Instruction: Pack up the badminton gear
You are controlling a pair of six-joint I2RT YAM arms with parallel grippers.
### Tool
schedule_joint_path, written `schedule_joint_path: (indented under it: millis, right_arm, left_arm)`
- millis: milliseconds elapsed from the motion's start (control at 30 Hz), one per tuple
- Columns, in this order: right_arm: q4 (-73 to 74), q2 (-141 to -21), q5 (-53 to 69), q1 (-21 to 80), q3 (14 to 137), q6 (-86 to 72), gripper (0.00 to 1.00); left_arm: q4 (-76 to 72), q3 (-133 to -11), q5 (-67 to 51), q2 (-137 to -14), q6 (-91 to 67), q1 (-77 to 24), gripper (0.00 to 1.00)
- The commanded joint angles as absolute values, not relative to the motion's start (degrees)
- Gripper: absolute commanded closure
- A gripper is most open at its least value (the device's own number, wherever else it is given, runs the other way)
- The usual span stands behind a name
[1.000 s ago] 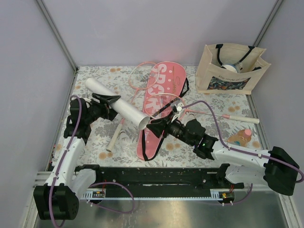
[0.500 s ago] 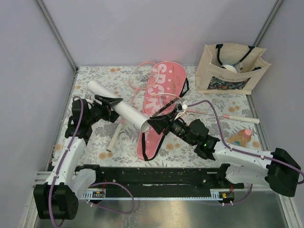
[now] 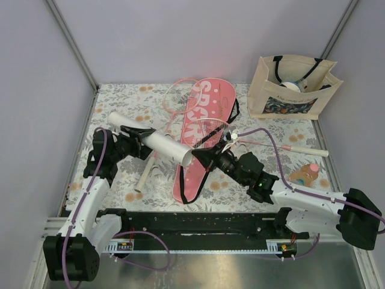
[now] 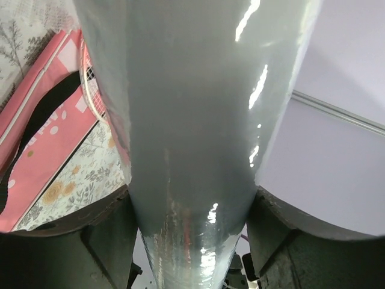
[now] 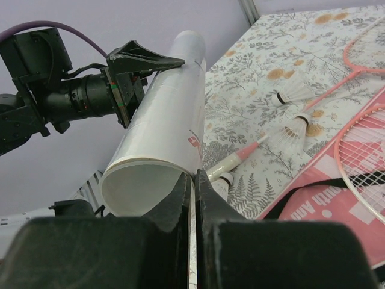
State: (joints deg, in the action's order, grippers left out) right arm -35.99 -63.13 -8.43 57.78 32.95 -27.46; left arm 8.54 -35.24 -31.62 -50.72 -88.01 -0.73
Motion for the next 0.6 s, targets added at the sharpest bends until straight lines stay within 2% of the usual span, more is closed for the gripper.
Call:
schedule_joint_path:
  millis: [0,333,567]
  right_arm:
    - [-33.94,-57.41,-13.97,57.92,31.21,-29.88,1.00]
    - [-23.56,-45.18,-20.21,57.92,25.05,-31.29,1.00]
    - [-19.16,-40.52,-19.25,57.92,24.17,-31.55,1.00]
  left_arm:
    - [7.39,-33.75,-29.80,-49.13,-89.38,-0.27,0.63]
    - [8.97,-35.33,-27.77,-50.10,-87.45,0.00,0.65]
    - [9.14,-35.69,-27.42,-50.27,-86.40,1.41,0.65]
